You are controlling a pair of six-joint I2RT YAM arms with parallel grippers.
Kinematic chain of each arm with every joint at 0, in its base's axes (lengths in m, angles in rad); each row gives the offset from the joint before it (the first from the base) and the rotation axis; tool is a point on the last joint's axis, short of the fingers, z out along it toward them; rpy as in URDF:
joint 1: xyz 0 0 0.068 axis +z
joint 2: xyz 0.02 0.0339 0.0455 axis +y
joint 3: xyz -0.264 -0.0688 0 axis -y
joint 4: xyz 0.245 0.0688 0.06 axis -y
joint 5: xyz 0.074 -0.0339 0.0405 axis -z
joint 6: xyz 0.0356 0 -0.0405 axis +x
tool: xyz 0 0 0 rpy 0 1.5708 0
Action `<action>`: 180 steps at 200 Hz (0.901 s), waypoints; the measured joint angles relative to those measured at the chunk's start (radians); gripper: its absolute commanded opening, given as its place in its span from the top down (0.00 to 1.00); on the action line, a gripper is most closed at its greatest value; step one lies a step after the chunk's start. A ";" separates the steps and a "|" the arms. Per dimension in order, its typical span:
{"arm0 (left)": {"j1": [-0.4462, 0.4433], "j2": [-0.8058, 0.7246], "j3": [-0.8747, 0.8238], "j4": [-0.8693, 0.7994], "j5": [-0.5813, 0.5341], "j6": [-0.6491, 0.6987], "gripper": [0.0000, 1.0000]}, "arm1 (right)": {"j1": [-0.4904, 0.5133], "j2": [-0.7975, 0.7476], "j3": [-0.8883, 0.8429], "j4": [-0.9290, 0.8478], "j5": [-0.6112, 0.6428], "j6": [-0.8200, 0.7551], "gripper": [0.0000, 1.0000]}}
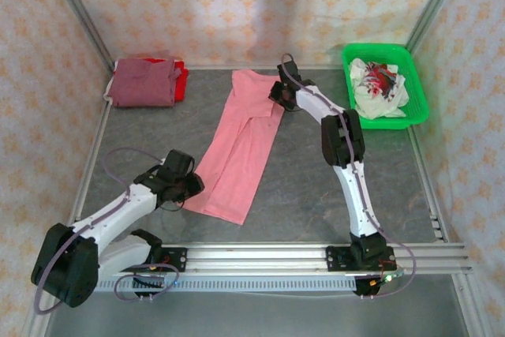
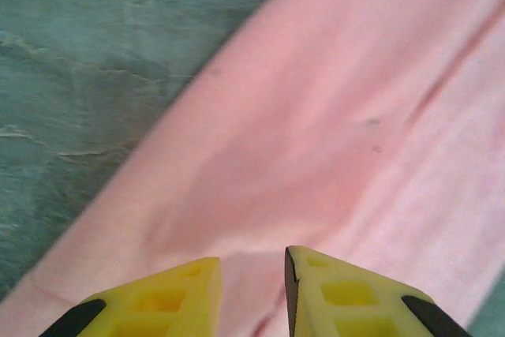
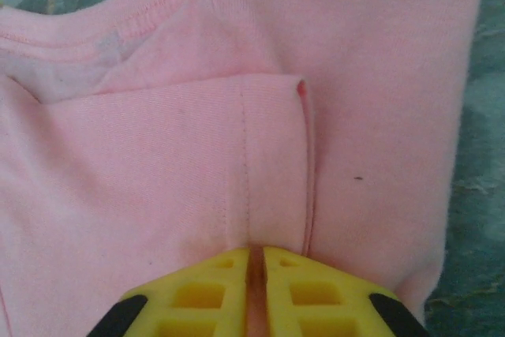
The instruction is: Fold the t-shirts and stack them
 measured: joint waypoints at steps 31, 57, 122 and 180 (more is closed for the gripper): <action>-0.002 -0.023 0.110 -0.036 0.001 0.018 0.70 | 0.005 -0.040 0.021 -0.075 0.004 -0.024 0.80; -0.002 0.026 0.182 -0.023 0.001 0.059 0.71 | 0.010 -0.231 -0.211 -0.079 0.023 -0.023 0.83; 0.035 0.438 0.386 0.060 -0.034 0.171 0.77 | 0.101 -0.504 -0.616 -0.003 0.053 0.035 1.00; 0.040 0.583 0.391 0.112 -0.047 0.200 0.80 | 0.129 -0.341 -0.542 -0.003 0.067 0.059 1.00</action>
